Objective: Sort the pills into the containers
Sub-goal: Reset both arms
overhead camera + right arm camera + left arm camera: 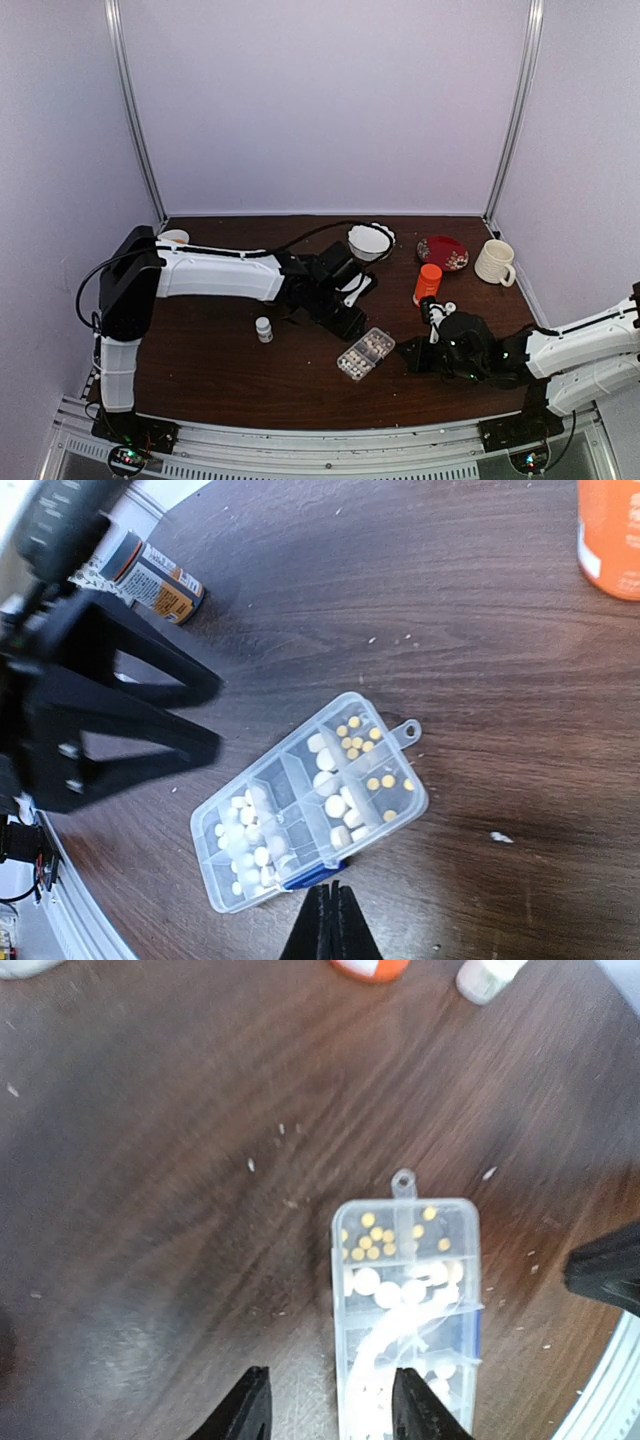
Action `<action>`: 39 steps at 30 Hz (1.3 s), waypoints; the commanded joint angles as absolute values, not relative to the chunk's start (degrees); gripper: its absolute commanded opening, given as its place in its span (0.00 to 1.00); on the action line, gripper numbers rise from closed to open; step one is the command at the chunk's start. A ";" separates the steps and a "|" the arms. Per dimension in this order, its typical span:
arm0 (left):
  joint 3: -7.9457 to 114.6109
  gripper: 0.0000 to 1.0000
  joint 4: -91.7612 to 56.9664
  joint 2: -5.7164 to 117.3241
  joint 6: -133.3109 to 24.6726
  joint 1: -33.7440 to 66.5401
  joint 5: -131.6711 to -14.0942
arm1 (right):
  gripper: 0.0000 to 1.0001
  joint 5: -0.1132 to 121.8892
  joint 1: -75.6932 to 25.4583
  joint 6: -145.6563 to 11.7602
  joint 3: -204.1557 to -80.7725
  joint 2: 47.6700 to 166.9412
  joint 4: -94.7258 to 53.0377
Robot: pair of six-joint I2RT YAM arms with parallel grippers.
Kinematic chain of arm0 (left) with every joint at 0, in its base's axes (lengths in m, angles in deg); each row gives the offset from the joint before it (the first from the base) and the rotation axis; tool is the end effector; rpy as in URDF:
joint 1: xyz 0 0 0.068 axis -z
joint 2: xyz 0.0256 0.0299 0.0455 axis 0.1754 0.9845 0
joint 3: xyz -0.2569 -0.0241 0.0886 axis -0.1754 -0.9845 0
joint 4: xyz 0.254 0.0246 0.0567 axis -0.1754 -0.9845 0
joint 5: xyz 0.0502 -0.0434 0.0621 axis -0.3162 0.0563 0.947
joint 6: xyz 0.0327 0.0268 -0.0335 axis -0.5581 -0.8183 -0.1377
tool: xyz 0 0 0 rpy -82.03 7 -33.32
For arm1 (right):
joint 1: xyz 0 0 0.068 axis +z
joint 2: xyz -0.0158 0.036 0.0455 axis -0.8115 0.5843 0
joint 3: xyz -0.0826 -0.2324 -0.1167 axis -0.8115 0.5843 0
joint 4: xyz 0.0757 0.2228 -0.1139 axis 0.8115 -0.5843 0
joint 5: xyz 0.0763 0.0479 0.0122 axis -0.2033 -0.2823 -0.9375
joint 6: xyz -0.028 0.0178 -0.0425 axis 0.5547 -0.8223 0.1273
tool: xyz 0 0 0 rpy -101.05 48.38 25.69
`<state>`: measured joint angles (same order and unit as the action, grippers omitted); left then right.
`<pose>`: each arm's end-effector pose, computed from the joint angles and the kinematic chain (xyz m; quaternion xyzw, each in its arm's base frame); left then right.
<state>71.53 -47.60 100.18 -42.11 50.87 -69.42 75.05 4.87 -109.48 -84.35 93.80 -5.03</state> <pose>0.2170 -0.3973 0.1822 0.3170 0.9055 -0.2180 0.1793 0.1125 0.1801 0.1458 -0.0491 0.8840 0.3455 0.3111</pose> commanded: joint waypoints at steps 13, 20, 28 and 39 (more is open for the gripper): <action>51.07 0.48 -47.06 62.18 -45.34 43.17 -51.83 | 0.06 96.40 3.57 -78.83 -88.41 60.07 -23.77; 35.46 0.66 -42.77 43.47 -45.34 32.76 -46.13 | 0.23 92.00 -14.78 -72.70 -93.20 56.99 -29.04; 21.94 0.97 -36.01 31.72 -47.27 20.26 -42.46 | 0.85 93.82 -32.81 -71.17 -92.22 58.94 -19.59; 6.75 0.94 -8.48 28.95 -60.50 17.90 -36.45 | 0.90 84.24 -40.50 -56.77 -75.57 64.46 15.13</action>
